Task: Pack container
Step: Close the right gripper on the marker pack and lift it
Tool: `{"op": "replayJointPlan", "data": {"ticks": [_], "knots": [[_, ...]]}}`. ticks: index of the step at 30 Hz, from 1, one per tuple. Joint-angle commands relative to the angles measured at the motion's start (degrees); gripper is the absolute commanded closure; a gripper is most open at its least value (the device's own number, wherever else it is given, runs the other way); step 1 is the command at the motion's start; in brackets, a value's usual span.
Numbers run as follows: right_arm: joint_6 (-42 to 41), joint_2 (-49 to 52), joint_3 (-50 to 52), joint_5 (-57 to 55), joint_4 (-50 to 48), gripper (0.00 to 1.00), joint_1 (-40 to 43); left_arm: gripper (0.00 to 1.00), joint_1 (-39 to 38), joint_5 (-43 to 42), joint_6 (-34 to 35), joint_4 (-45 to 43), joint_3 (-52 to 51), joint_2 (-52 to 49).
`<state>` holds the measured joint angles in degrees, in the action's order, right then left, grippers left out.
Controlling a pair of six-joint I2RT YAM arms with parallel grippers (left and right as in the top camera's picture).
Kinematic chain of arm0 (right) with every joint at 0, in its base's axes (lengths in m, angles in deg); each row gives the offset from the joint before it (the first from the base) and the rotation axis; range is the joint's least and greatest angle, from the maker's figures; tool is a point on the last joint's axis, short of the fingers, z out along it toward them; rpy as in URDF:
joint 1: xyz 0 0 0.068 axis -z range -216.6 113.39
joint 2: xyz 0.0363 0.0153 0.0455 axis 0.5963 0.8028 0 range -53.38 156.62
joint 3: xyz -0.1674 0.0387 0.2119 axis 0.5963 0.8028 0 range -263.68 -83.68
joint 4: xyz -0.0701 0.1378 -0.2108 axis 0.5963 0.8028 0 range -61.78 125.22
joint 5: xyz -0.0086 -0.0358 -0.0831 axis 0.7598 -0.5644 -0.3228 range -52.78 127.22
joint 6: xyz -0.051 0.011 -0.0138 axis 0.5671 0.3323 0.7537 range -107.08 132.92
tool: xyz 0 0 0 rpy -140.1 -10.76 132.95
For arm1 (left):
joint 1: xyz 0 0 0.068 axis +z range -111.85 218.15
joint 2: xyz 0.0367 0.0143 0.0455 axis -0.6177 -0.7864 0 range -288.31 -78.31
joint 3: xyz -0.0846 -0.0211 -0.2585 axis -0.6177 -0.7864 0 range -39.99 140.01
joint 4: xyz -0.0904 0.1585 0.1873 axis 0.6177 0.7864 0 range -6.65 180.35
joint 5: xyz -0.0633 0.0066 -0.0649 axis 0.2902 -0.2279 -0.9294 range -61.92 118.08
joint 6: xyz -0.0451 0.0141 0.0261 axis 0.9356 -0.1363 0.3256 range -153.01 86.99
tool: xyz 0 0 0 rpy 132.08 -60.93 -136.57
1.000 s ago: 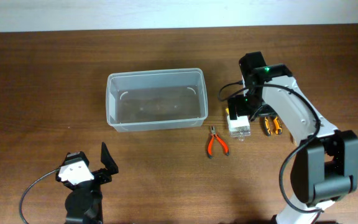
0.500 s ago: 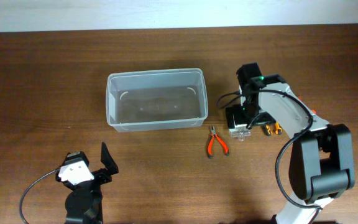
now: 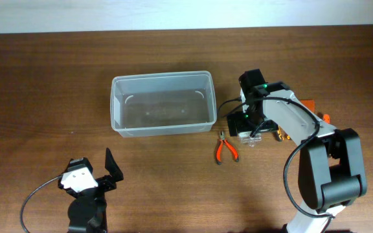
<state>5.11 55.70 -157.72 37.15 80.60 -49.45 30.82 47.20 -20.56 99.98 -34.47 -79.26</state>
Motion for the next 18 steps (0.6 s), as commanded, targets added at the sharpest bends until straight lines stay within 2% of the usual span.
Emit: {"op": "replayJointPlan", "data": {"ticks": [1,12,18], "knots": [[-0.7,0.9,0.5,-0.5,-1.0,0.00,-0.2,0.01,-0.2,0.2,-0.5,0.1,-0.2,0.3],[-0.7,1.2,0.5,-3.0,-3.6,0.04,-0.2,0.01,-0.2,0.2,-0.5,0.1,-0.2,0.3],[0.0,4.6,0.6,-5.1,-3.8,0.05,-0.2,0.01,-0.2,0.2,-0.5,0.1,-0.2,0.3]]}}
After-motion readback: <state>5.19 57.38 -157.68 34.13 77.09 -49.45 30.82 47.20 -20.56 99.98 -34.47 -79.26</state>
